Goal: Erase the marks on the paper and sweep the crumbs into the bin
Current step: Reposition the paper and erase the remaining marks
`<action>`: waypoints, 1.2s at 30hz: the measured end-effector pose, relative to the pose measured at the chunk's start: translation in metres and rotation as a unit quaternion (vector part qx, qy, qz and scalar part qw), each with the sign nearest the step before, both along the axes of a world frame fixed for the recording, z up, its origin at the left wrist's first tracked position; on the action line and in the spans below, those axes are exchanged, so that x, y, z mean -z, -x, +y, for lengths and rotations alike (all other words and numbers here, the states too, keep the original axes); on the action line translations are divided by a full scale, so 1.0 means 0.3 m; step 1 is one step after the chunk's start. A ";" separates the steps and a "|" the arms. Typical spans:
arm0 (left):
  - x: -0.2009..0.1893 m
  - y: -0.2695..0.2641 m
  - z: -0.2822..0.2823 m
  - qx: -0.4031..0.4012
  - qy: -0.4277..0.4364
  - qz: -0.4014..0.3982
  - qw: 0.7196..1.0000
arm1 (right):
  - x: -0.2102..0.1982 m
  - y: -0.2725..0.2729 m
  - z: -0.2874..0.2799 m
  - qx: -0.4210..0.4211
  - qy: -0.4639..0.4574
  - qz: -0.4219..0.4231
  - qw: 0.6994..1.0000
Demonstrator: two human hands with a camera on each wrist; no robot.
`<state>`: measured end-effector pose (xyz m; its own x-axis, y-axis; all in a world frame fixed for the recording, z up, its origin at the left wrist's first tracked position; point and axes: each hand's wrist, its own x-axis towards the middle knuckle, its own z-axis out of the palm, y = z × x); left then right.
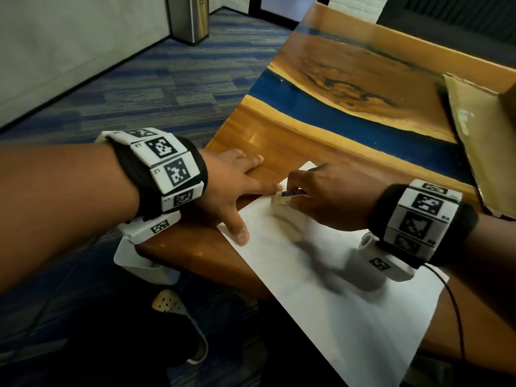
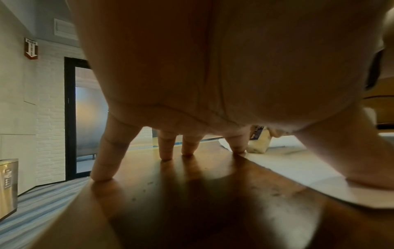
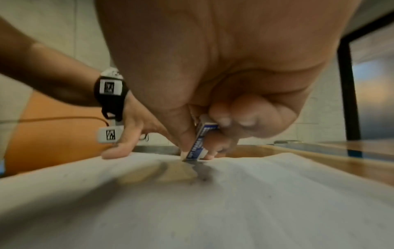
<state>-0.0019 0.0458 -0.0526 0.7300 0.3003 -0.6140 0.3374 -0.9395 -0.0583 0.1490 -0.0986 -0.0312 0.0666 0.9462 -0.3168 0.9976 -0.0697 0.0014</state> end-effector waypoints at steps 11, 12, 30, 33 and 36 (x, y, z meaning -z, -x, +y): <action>-0.012 0.000 -0.003 -0.003 0.001 0.001 1.000 | 0.004 -0.041 -0.039 -0.009 0.007 -0.033 0.999; -0.014 0.004 0.001 -0.003 0.002 -0.004 1.000 | 0.010 -0.029 -0.046 -0.017 0.011 -0.026 0.999; -0.010 0.080 -0.017 -0.034 0.081 -0.115 0.989 | 0.047 -0.080 0.009 0.043 -0.044 -0.002 0.998; -0.015 0.072 -0.021 -0.043 0.084 -0.119 0.988 | 0.052 -0.078 0.010 0.054 -0.042 -0.001 0.998; -0.004 0.062 -0.028 -0.035 0.065 -0.129 0.989 | 0.058 -0.072 0.017 0.049 -0.041 -0.006 0.998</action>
